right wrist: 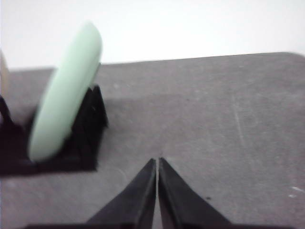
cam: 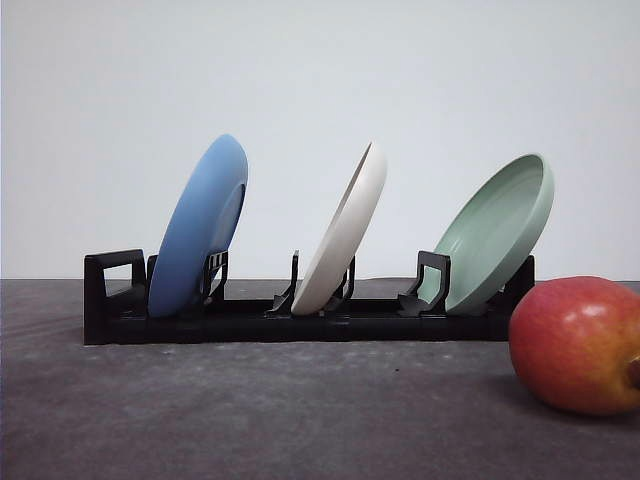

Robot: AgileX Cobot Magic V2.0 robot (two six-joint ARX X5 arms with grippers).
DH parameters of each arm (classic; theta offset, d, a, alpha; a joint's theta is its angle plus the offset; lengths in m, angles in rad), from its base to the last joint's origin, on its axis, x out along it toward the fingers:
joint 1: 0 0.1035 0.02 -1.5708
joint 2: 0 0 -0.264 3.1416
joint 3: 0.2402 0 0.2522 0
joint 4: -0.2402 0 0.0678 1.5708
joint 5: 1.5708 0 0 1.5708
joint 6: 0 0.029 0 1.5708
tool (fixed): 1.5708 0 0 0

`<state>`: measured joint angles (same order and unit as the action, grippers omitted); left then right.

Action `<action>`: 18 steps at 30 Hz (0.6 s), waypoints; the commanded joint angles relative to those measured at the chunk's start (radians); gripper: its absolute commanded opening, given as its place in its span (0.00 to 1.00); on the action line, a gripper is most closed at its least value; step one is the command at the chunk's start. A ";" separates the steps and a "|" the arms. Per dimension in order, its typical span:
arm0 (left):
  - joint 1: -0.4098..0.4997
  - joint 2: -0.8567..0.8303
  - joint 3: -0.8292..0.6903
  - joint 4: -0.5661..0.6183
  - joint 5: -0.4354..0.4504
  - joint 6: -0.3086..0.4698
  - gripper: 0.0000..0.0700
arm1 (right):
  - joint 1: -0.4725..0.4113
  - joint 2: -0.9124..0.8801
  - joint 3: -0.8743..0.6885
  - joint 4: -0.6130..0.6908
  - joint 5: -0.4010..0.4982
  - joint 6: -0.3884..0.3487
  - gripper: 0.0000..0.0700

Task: Place pomegranate in white plate

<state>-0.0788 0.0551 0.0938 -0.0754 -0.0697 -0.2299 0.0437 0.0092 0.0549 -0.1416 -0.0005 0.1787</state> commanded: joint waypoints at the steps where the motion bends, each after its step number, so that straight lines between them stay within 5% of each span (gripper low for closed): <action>1: -0.002 0.033 0.068 -0.015 0.029 -0.082 0.00 | 0.000 0.012 0.070 0.012 0.000 0.124 0.00; 9: -0.002 0.317 0.385 -0.199 0.275 -0.066 0.00 | 0.000 0.213 0.452 -0.228 -0.074 0.095 0.00; 18: -0.022 0.658 0.750 -0.381 0.779 0.075 0.00 | 0.000 0.503 0.812 -0.415 -0.457 -0.050 0.00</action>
<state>-0.0975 0.6927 0.8150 -0.4535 0.6507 -0.2093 0.0437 0.4952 0.8499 -0.5521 -0.4214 0.1725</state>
